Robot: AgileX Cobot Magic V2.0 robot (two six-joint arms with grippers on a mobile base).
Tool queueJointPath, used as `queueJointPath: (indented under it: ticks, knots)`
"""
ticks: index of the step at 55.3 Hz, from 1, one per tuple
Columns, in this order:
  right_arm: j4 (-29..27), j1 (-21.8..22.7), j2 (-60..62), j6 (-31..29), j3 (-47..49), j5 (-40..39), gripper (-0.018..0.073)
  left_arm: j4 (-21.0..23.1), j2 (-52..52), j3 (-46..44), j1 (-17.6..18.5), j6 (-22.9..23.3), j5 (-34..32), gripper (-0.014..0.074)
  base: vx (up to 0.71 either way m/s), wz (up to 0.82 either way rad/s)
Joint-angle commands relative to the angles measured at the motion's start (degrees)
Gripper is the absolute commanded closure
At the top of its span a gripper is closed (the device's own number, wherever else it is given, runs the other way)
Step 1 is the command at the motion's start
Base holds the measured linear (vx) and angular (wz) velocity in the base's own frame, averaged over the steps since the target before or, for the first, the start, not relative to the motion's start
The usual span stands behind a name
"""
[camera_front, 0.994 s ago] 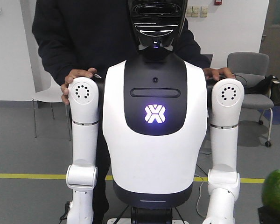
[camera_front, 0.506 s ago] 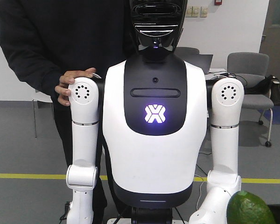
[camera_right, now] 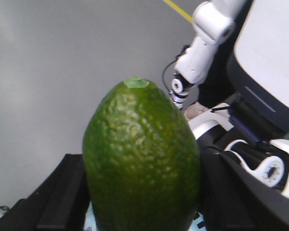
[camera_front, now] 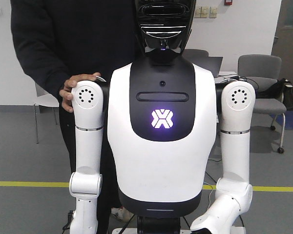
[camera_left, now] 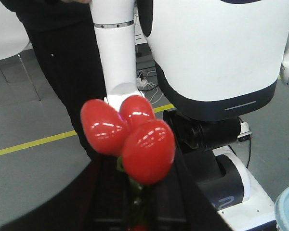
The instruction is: Pick snacks and fruit into basket
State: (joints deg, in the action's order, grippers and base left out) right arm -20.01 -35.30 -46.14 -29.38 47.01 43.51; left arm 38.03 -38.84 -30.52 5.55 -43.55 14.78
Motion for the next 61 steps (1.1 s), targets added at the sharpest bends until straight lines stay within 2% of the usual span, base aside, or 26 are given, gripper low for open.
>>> queueJointPath:
  ticks: [1,6,13,16,22,30,38,39,40,47,53,61]
  knots:
    - [1.8,-5.5,-1.8,-0.8,1.6,-2.7,0.0568,1.0,0.3,-1.8,0.2,0.3,-3.7,0.0596,0.0,0.0]
    - [7.8,-11.1,-4.2,1.7,1.6,-0.7,0.0568,1.0,0.3,-1.8,0.2,0.3,-3.7,0.0596,0.0,0.0]
    - [15.5,-13.7,-6.4,8.2,1.6,1.2,0.0568,1.0,0.3,-1.8,0.2,0.3,-3.6,0.0596,0.0,0.0]
    - [15.4,-13.6,-7.1,10.3,1.6,1.8,0.0568,1.0,0.3,-1.8,0.2,0.3,-3.5,0.0596,0.0,0.0]
    - [14.5,-13.6,-7.6,10.3,-1.3,1.2,0.0568,1.0,0.3,-1.8,0.2,0.3,-2.6,0.0596,0.0,0.0]
    - [13.7,-13.5,-6.5,10.9,-9.6,-5.3,0.0568,1.0,0.3,-1.8,0.2,0.3,-1.4,0.0596,0.0,0.0]
    - [10.4,-13.5,-5.6,11.2,-13.3,-10.3,0.0568,1.0,0.3,-1.8,0.2,0.3,-0.3,0.0596,0.0,0.0]
    - [7.9,-13.5,-5.9,10.5,-13.7,-14.8,0.0548,1.0,0.3,-1.8,0.2,0.3,-0.1,0.0596,0.0,0.0]
    - [7.4,-13.5,-6.1,10.5,-13.7,-15.3,0.054,1.0,0.3,-1.8,0.2,0.3,-0.1,0.0596,0.0,0.0]
    - [6.9,-13.5,-7.9,10.2,-13.7,-15.2,0.0465,1.0,0.3,-1.8,0.2,0.3,-0.1,0.0596,0.0,0.0]
    - [6.4,-13.5,-9.8,8.7,-13.7,-15.4,0.0354,1.0,0.3,-1.8,0.2,0.3,-0.1,0.0596,0.0,0.0]
    - [6.2,-13.5,-10.9,8.4,-13.7,-17.9,0.0127,1.0,0.3,-1.8,0.2,0.3,0.1,0.0596,0.0,0.0]
